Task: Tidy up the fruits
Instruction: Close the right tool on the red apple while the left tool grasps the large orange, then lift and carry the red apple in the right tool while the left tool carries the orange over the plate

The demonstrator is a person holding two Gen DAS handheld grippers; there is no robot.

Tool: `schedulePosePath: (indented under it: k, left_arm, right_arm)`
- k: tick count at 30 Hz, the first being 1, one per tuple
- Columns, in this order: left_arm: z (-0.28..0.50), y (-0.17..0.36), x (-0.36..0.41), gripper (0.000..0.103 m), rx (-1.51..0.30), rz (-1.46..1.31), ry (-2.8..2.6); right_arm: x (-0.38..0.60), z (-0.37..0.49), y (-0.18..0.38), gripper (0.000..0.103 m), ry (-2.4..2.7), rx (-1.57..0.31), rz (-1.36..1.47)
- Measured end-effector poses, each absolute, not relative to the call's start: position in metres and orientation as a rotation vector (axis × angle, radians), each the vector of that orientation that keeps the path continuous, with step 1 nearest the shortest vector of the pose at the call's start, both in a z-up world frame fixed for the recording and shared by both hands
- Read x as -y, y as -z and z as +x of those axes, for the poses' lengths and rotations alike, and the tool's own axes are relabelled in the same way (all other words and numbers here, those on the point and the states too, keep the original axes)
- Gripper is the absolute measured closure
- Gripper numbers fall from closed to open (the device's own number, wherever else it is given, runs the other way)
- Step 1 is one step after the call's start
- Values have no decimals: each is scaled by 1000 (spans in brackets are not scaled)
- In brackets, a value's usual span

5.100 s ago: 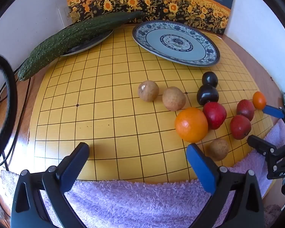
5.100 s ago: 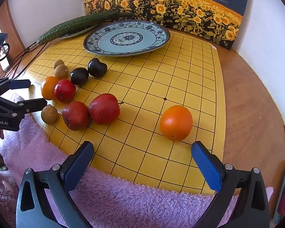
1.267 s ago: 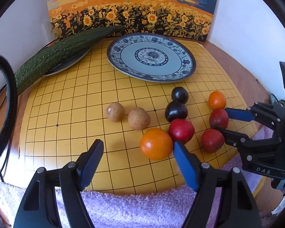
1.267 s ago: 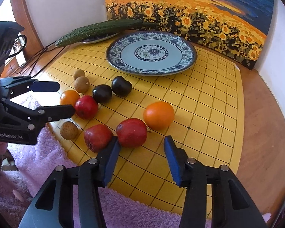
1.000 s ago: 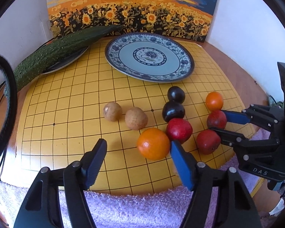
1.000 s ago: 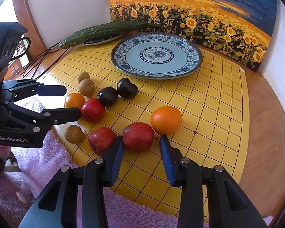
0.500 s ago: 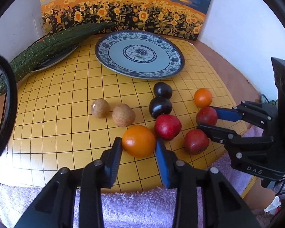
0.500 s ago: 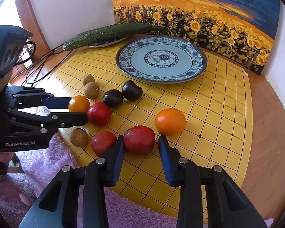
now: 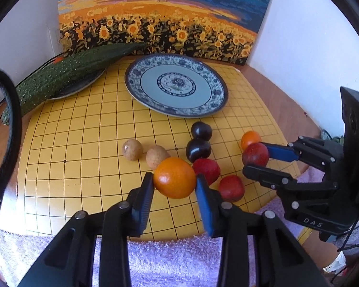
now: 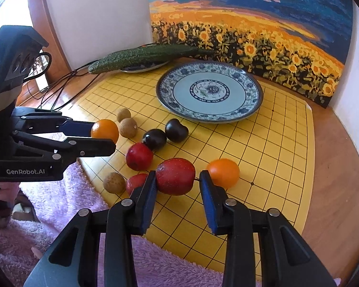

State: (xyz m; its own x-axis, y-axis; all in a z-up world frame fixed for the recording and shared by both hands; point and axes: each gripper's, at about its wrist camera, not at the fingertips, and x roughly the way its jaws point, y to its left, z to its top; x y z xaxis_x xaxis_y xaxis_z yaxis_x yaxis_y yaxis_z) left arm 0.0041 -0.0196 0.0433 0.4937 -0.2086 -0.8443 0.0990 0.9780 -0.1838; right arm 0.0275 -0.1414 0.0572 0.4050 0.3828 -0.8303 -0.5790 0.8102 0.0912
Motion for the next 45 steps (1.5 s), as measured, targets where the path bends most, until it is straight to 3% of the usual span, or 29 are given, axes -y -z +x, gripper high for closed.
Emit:
schedulePosePath:
  k: [34,45]
  left_arm:
    - [63,-84,19,66,-978,-120,130]
    - [93,-74,21,66,-993,-131,120]
  right_arm:
    - [146,76,-81,67,-591,-931,-141]
    - [143,98,-76,67,-583,-931,-129]
